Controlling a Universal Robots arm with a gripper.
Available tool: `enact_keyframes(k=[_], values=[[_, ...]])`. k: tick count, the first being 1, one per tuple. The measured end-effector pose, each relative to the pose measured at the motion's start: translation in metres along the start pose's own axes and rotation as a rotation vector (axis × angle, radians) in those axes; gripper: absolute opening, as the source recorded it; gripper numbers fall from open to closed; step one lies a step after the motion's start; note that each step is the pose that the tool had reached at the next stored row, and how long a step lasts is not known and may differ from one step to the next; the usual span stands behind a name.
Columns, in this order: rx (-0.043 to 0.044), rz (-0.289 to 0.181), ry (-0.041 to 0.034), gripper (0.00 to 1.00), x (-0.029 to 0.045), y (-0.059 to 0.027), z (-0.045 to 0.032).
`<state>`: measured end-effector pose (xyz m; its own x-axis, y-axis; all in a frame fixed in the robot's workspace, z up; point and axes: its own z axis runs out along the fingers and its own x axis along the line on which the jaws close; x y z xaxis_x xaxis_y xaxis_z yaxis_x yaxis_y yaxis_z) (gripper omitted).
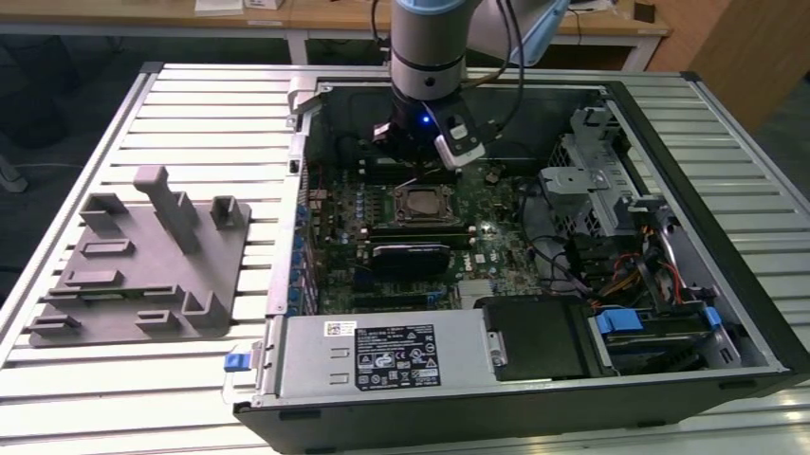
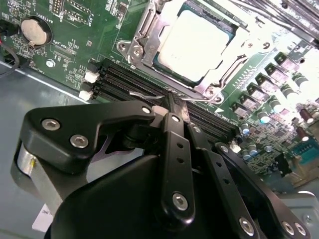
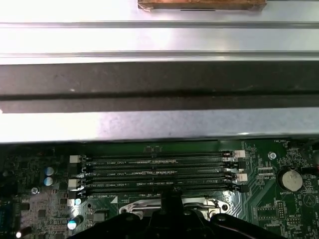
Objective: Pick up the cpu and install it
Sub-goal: 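Install the first cpu locking lever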
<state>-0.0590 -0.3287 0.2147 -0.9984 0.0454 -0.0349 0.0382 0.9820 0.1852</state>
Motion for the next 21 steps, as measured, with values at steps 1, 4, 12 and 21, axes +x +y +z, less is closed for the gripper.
enact_keyframes(k=[1, 4, 12, 21], values=[[-0.0001, -0.001, -0.0030, 0.11, 0.0000, -0.0002, 0.0011], [-0.0006, -0.003, -0.0150, 0.11, 0.0001, -0.0007, 0.0037], [-0.0027, -0.012, -0.0629, 0.11, 0.0003, -0.0017, 0.0089], [-0.0003, 0.024, -0.0720, 0.11, 0.0010, -0.0019, 0.0105]])
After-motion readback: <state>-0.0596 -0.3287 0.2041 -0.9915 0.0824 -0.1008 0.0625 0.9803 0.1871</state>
